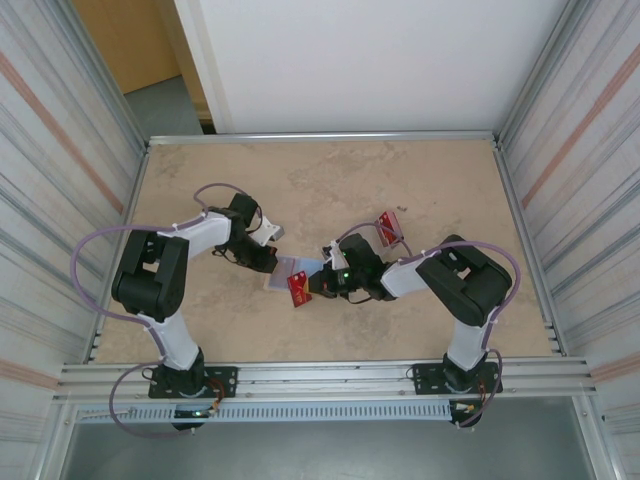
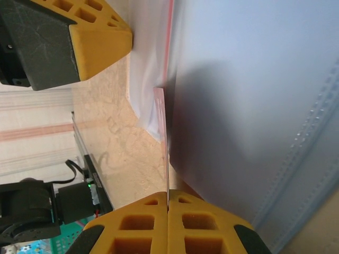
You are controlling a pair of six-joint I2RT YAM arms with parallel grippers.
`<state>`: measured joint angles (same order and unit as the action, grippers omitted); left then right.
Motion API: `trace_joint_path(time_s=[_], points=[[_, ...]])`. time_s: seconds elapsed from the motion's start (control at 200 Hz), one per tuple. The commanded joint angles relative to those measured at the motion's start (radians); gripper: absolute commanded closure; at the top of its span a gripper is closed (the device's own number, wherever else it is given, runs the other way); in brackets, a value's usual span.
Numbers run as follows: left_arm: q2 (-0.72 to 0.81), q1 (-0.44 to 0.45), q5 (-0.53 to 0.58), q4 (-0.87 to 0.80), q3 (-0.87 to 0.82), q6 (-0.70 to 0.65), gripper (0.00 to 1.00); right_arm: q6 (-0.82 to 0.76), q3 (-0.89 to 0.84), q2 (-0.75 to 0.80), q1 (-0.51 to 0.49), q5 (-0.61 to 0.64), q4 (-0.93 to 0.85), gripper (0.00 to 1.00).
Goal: Put the credit cards into the card holder
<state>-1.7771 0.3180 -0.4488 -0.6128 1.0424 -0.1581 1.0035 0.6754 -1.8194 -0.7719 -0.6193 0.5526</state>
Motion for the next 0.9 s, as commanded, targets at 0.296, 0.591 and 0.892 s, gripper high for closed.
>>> trace_joint_path(time_s=[0.296,0.591,0.892], points=[[-0.011,0.004,0.016,-0.024,0.008,-0.017,1.0,0.039,0.015,-0.024,0.023,0.057,0.017,1.0],[-0.01,0.003,0.016,-0.022,0.005,-0.016,1.0,0.052,0.026,-0.043,0.03,0.066,0.036,1.0],[-0.009,0.003,0.015,-0.021,0.003,-0.017,1.0,0.067,0.042,-0.067,0.043,0.079,0.057,1.0]])
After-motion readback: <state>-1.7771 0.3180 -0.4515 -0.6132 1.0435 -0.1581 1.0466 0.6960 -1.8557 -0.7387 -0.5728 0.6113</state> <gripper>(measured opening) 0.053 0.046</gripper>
